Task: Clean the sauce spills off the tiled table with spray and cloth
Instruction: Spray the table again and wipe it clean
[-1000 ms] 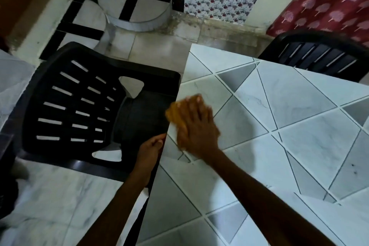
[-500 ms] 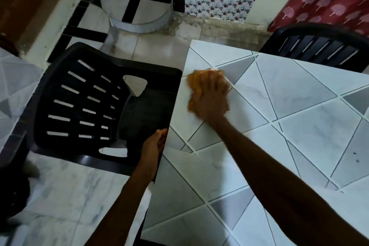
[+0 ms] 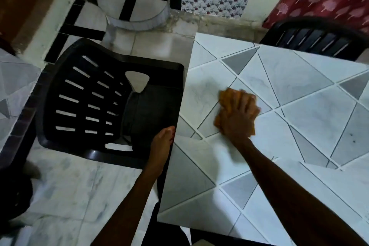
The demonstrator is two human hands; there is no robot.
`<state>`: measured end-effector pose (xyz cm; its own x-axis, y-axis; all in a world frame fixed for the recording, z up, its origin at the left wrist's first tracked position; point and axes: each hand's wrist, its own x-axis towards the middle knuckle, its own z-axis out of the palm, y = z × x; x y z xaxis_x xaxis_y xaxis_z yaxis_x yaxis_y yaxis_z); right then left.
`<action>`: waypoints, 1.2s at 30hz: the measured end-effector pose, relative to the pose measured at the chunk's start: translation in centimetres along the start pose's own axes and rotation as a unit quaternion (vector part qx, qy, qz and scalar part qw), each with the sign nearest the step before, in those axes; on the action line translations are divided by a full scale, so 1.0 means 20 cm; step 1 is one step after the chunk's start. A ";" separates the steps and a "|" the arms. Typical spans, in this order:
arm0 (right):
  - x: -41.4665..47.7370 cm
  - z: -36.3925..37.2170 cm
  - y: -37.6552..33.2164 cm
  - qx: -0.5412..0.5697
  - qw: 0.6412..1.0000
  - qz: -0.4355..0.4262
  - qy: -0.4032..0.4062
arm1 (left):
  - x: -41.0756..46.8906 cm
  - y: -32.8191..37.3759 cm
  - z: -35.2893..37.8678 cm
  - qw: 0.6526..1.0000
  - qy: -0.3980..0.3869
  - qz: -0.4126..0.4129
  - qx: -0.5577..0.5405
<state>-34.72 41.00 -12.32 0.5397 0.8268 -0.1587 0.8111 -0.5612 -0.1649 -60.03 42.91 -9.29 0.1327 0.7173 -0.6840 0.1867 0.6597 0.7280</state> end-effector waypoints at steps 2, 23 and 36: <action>-0.09 0.06 -0.23 -0.005 0.997 -0.082 -0.007 | -0.01 0.03 0.00 0.999 -0.003 -0.014 -0.031; -0.82 0.18 -0.34 0.004 0.992 -0.125 0.021 | -0.05 -0.07 -0.14 0.993 -0.081 -0.044 0.073; -0.97 0.14 -0.13 -0.004 0.999 0.049 0.009 | -0.18 -0.13 -0.22 0.989 -0.105 -0.078 0.064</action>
<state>-48.02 26.33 -11.52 0.6199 0.7690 -0.1563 0.7565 -0.6385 -0.1413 -65.30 39.71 -8.49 0.2902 0.5376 -0.7917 0.3403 0.7152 0.6104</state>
